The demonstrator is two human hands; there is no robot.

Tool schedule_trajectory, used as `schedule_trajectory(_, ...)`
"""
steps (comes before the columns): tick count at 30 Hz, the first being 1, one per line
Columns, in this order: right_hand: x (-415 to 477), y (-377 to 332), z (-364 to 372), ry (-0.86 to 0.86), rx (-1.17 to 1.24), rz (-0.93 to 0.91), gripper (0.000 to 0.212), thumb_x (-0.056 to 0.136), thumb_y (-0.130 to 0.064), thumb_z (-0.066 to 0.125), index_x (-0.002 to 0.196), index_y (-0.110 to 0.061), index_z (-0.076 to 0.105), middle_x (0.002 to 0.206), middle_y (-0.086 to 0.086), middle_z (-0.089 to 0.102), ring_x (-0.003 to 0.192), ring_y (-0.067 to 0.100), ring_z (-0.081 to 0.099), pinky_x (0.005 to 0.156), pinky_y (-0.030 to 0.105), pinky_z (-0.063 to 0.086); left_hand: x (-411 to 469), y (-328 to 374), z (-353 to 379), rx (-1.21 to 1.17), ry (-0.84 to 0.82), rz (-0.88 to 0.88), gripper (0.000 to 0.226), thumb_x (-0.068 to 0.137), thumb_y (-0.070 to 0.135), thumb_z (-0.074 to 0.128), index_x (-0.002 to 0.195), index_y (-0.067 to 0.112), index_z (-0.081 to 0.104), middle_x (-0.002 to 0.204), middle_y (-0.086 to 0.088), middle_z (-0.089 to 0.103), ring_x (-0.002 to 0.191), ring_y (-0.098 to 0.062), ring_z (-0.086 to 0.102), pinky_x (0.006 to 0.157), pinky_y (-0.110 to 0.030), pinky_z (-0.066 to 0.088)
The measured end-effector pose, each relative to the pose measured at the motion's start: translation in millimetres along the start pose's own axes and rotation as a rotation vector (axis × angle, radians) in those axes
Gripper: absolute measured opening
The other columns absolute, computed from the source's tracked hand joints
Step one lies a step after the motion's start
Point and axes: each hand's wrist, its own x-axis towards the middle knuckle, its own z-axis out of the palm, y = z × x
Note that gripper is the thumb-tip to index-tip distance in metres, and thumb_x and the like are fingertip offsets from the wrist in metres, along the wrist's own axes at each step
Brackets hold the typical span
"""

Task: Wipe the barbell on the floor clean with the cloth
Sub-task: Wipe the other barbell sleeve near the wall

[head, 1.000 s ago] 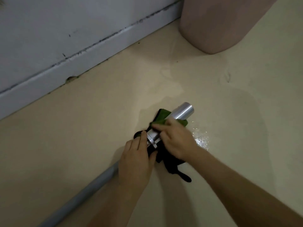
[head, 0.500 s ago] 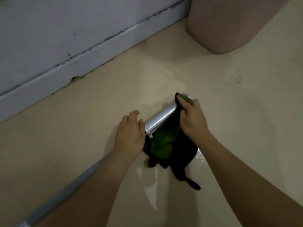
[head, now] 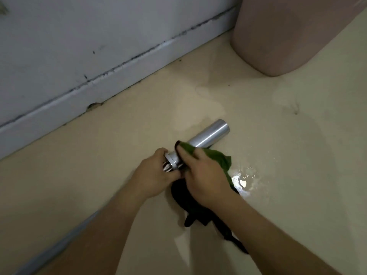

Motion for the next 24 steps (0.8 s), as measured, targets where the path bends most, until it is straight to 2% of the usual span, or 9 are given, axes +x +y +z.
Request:
schedule_trajectory(2, -10, 6, -6, 0.005, -0.048, -0.102, 0.057, 0.09, -0.025, 0.044, 0.145, -0.032, 0.029, 0.116, 0.004, 0.05, 0.086, 0.023, 0.055, 0.066, 0.032, 0.048, 0, -3, -1, -0.043, -0.096, -0.03, 0.05, 0.067, 0.046, 0.069, 0.11, 0.026, 0.052, 0.099, 0.004, 0.066, 0.087, -0.015, 0.062, 0.08, -0.036, 0.051)
schedule_trajectory(6, 19, 67, -30, 0.23, -0.13, 0.175, 0.049, 0.094, -0.027, 0.044, 0.142, -0.019, 0.037, 0.122, 0.016, 0.038, 0.085, 0.034, 0.054, 0.072, 0.036, 0.049, 2, -8, 1, 0.014, -0.21, -0.037, 0.047, 0.07, 0.052, 0.069, 0.103, 0.021, 0.055, 0.096, 0.001, 0.061, 0.088, -0.02, 0.059, 0.072, -0.029, 0.044)
schedule_trajectory(8, 18, 70, -27, 0.255, -0.134, 0.209, 0.049, 0.095, -0.025, 0.043, 0.143, -0.016, 0.035, 0.128, 0.017, 0.035, 0.09, 0.034, 0.053, 0.074, 0.038, 0.051, 1, -8, 1, 0.216, -0.142, 0.027, 0.07, 0.06, 0.066, 0.053, 0.111, 0.018, 0.053, 0.106, 0.002, 0.047, 0.097, -0.019, 0.044, 0.079, -0.026, 0.033)
schedule_trajectory(10, 5, 52, -15, 0.244, -0.09, 0.196, 0.051, 0.094, -0.024, 0.044, 0.143, -0.016, 0.033, 0.136, 0.017, 0.03, 0.102, 0.034, 0.051, 0.08, 0.041, 0.052, -5, -4, 6, 0.327, 0.008, 0.165, 0.086, 0.057, 0.066, 0.038, 0.129, 0.019, 0.047, 0.12, -0.002, 0.039, 0.106, -0.021, 0.035, 0.087, -0.023, 0.025)
schedule_trajectory(12, -12, 31, -6, 0.183, -0.032, 0.082, 0.052, 0.092, -0.021, 0.046, 0.142, -0.013, 0.034, 0.141, 0.017, 0.028, 0.112, 0.033, 0.047, 0.084, 0.041, 0.052, -12, -2, 16, 0.264, 0.086, 0.236, 0.081, 0.066, 0.056, 0.048, 0.138, 0.019, 0.04, 0.128, -0.005, 0.042, 0.111, -0.024, 0.044, 0.087, -0.021, 0.031)
schedule_trajectory(15, -16, 39, -4, 0.121, -0.055, -0.095, 0.048, 0.093, -0.019, 0.045, 0.14, -0.01, 0.038, 0.143, 0.018, 0.03, 0.121, 0.033, 0.042, 0.093, 0.038, 0.047, -18, -5, 23, 0.189, 0.133, 0.174, 0.074, 0.078, 0.04, 0.066, 0.141, 0.016, 0.034, 0.13, -0.003, 0.048, 0.111, -0.021, 0.053, 0.087, -0.026, 0.041)
schedule_trajectory(19, 8, 69, -10, 0.299, 0.013, 0.245, 0.05, 0.098, -0.019, 0.037, 0.146, -0.011, 0.026, 0.155, 0.017, 0.014, 0.128, 0.038, 0.038, 0.101, 0.038, 0.038, -18, -9, 12, 0.294, 0.093, 0.177, 0.054, 0.08, 0.057, 0.055, 0.118, 0.02, 0.043, 0.1, 0.005, 0.06, 0.087, -0.02, 0.061, 0.075, -0.037, 0.049)
schedule_trajectory(21, 9, 51, 0, 0.309, 0.052, 0.33, 0.053, 0.098, -0.017, 0.036, 0.148, -0.011, 0.021, 0.157, 0.018, 0.007, 0.127, 0.041, 0.039, 0.098, 0.04, 0.041, -14, -7, 7, 0.284, 0.05, 0.145, 0.052, 0.077, 0.063, 0.049, 0.105, 0.02, 0.045, 0.088, 0.006, 0.061, 0.078, -0.019, 0.061, 0.073, -0.038, 0.05)
schedule_trajectory(24, -6, 15, 18, 0.148, -0.005, 0.047, 0.057, 0.09, -0.013, 0.038, 0.146, -0.008, 0.027, 0.156, 0.018, 0.013, 0.109, 0.04, 0.051, 0.085, 0.04, 0.046, -2, -5, 3, 0.126, 0.033, 0.004, 0.057, 0.079, 0.057, 0.046, 0.119, 0.017, 0.049, 0.109, -0.002, 0.065, 0.099, -0.024, 0.06, 0.088, -0.04, 0.047)
